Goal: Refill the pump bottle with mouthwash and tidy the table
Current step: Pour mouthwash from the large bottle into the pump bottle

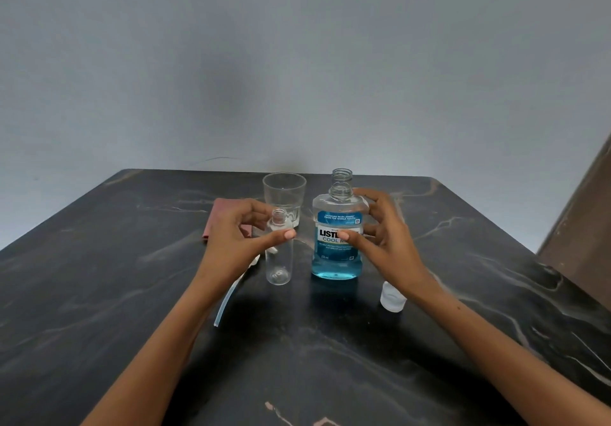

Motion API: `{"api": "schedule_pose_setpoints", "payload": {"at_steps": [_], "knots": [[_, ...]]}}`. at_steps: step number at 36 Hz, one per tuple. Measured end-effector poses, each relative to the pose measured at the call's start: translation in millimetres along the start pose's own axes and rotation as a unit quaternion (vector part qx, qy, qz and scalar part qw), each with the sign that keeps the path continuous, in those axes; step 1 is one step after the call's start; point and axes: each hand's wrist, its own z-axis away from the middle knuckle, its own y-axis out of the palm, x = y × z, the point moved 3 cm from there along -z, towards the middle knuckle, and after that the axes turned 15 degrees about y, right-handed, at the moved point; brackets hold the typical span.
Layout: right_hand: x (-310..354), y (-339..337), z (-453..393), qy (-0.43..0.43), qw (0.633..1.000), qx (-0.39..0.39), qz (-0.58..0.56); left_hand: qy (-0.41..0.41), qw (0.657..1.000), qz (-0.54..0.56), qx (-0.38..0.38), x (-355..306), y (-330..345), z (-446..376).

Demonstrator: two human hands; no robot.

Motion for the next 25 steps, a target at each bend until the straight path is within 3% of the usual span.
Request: {"api": "schedule_pose_setpoints", "payload": {"at_steps": [11,25], "knots": [[18.9,-16.5,-18.9,-0.013,0.994,0.070,0.082,0.013,1.000,0.007,-0.004,-0.3,0.1,-0.8],[43.0,-26.9,-33.4,-0.027,0.960,0.189,0.205,-0.033,0.998,0.049,0.010,1.8,-0.5,0.0]]}}
